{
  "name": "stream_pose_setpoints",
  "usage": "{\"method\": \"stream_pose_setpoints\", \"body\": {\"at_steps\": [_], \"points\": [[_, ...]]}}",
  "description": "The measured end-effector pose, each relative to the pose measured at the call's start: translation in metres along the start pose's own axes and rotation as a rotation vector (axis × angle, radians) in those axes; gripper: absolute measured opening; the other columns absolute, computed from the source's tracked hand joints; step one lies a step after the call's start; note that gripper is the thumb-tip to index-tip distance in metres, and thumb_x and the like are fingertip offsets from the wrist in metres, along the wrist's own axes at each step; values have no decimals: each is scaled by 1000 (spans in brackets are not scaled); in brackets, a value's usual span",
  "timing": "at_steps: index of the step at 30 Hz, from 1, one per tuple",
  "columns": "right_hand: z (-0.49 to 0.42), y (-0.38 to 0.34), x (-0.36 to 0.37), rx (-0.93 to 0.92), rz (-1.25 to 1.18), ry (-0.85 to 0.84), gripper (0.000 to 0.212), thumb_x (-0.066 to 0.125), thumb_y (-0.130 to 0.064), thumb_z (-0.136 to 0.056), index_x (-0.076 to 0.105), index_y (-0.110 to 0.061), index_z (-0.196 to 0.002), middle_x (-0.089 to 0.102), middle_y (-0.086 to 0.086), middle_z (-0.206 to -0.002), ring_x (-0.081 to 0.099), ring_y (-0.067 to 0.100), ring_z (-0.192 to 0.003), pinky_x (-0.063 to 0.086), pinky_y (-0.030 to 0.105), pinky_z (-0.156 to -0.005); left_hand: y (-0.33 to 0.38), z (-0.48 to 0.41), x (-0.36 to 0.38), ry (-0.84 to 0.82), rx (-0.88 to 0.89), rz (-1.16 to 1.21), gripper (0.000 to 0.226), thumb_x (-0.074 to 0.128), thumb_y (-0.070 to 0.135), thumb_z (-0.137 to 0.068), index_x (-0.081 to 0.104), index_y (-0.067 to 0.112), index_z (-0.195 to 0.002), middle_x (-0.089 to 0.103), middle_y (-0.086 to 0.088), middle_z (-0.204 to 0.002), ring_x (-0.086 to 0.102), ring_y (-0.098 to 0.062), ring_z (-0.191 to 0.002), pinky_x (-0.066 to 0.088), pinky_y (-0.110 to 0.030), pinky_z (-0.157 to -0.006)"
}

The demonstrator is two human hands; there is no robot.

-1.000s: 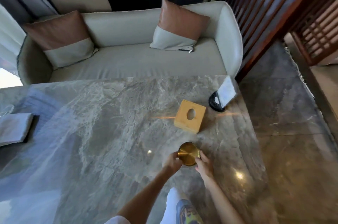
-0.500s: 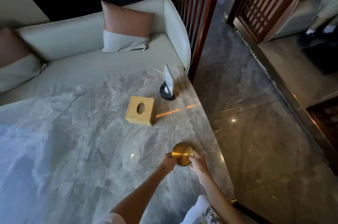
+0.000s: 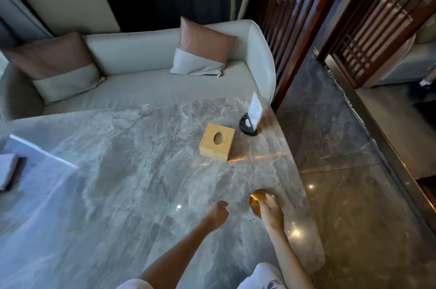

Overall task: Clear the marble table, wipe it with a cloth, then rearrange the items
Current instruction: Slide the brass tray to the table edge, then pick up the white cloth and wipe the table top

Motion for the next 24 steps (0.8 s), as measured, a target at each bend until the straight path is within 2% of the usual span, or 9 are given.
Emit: {"method": "stream_pose_setpoints", "body": {"at_steps": [1,2,4,5,6,10,14,20,24], "points": [[10,-9,18,-43,3,-31,36,52,-7,-93,60,-4,-128,61,14,-131,54,31,-124,39,38,-107,-11,8,-17,15,29,-35,41,41,-3,-94,44,-4,-135,57,-9,-96,49,-12,-68,40,-10,-52],[22,-15,39,-77,9,-80,34,53,-8,-94,60,-3,-126,61,15,-131,55,30,-124,41,38,-108,-22,18,-33,31,45,-66,41,40,-1,-95,45,-2,-136,58,-13,-106,55,-16,-78,43,-8,-60],[50,-24,84,-141,49,-184,31,54,-11,-95,62,-3,-125,64,13,-128,58,26,-122,43,38,-108,-49,35,-72,89,58,-116,42,41,4,-95,48,4,-136,55,-14,-131,57,-24,-113,46,-18,-90],[68,-29,107,-171,76,-233,30,55,-12,-95,63,-4,-123,65,12,-126,59,25,-121,44,35,-106,-65,43,-93,124,58,-122,41,43,5,-94,51,6,-134,55,-12,-134,54,-26,-123,44,-22,-100],[84,-33,128,-191,97,-275,29,55,-13,-96,64,-3,-122,66,11,-124,60,23,-119,45,32,-104,-82,49,-113,158,63,-125,40,44,5,-93,55,7,-131,58,-11,-132,55,-27,-125,44,-26,-103],[129,-48,181,-226,138,-360,29,57,-12,-95,64,0,-121,66,14,-124,61,25,-120,43,23,-97,-127,63,-178,233,46,-184,42,43,6,-88,60,10,-126,63,-10,-128,59,-24,-119,44,-22,-93],[132,-82,182,-221,124,-357,38,53,-21,-98,56,-5,-132,58,9,-137,55,20,-126,42,29,-104,-110,65,-219,267,99,-192,42,42,5,-87,60,10,-125,59,-12,-133,56,-25,-122,43,-29,-104],[110,-145,186,-340,130,-385,37,50,-26,-100,56,-11,-133,57,5,-138,53,18,-129,42,27,-101,-69,60,-256,374,156,-152,43,44,5,-85,61,10,-124,65,-14,-125,62,-28,-113,48,-30,-94],[100,-158,229,-418,262,-516,38,51,-30,-99,57,-12,-131,60,6,-135,55,19,-126,43,28,-101,-93,77,-287,509,95,-134,47,42,8,-85,58,13,-129,62,-11,-130,58,-28,-119,47,-33,-100]]}}
Point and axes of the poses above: each hand's wrist, its own z-axis away from the middle knuckle, its own x-axis out of the palm, y = z × x, the point moved 5 cm from there along -z, towards the middle knuckle
